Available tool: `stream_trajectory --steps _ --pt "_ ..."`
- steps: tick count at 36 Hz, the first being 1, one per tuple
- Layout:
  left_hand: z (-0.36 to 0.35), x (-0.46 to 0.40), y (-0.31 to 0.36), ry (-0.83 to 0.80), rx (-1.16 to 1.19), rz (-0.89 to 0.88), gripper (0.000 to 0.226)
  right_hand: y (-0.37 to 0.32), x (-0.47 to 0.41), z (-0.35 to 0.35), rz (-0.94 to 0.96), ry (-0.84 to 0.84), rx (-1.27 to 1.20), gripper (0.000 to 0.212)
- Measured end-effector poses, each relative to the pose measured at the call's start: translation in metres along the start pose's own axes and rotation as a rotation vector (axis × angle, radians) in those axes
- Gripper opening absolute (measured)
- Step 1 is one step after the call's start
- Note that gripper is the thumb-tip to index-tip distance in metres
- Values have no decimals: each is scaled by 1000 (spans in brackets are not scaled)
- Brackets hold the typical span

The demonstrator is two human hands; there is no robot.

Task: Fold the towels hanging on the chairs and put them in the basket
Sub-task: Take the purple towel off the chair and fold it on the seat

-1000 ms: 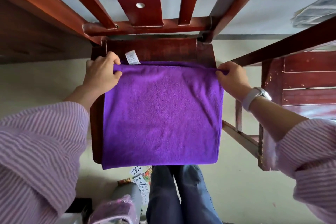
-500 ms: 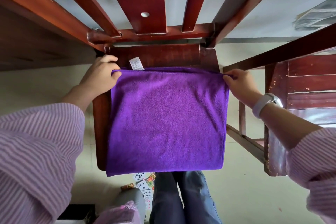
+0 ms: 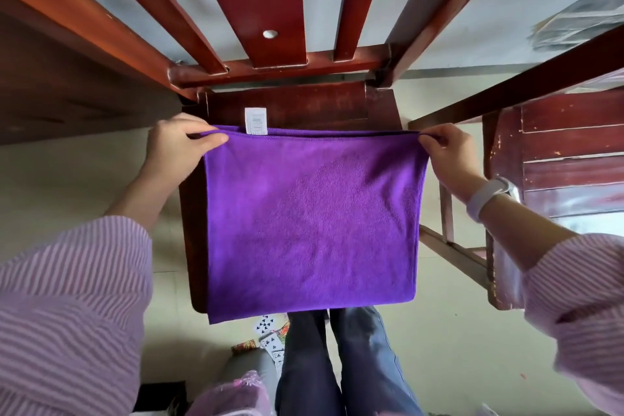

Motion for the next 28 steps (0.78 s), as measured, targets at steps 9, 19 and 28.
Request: stream_trajectory --steps 9,19,28 --pt "45 43 6 -37 398 181 20 -26 45 43 16 106 -32 19" --pt "107 97 37 -19 592 181 14 -55 133 113 86 164 -2 15" --pt "174 126 91 -44 504 65 18 -88 190 180 161 247 -34 13"
Point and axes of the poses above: each hand's wrist, its own x-axis away from the middle knuckle, its own z-axis out of the back of the hand, y = z × x, the point moved 2 cm from there along -x, towards the middle knuckle, and after that the axes turned 8 degrees about y, right-handed, at the moved point
